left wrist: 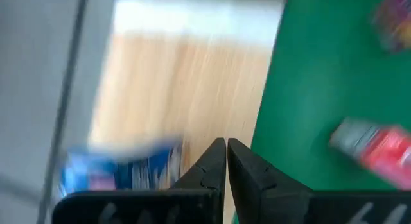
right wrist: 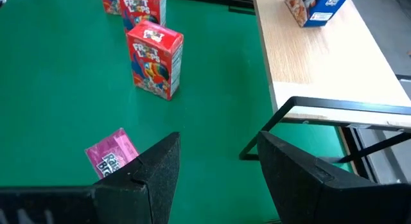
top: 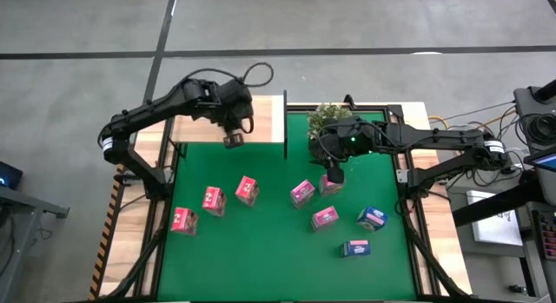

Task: Stack cereal on shelf
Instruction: Put the left blue cereal box on the shelf

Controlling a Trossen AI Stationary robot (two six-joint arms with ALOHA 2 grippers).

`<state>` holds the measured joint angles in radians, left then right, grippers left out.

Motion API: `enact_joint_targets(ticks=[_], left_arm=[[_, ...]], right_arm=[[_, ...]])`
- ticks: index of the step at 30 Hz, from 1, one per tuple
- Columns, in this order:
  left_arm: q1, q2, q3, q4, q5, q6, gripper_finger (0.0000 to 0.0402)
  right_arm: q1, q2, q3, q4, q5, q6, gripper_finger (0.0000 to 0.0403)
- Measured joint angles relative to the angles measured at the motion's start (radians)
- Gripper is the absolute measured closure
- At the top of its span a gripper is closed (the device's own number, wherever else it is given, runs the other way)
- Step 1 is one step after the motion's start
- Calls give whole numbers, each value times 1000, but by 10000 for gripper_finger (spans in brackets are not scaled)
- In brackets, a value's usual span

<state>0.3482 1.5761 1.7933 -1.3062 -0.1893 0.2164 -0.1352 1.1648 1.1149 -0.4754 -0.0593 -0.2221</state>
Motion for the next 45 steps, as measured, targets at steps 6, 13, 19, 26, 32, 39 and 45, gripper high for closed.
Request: enact_joint_targets(ticks=[6,13,19,26,32,39,45], left_arm=[[27,-1,55,223,-40,114,402],[111,31,25,279,-46,127,402],[145,54,23,189,-50,85,402],[148,60,16,153,-99,62,402],[151,60,-7,131,-121,50,402],[151,60,-29,98,-142,29,402],[151,53,-29,28,-144,6,402]], right_arm=[[0,0,-1,8,0,-14,207],[0,0,-2,8,0,-14,207],[0,0,-2,8,0,-14,207],[0,0,-2,8,0,-14,207],[0,0,-2,8,0,-13,207],[0,0,-2,8,0,-4,207],[-1,0,-2,8,0,-3,207]])
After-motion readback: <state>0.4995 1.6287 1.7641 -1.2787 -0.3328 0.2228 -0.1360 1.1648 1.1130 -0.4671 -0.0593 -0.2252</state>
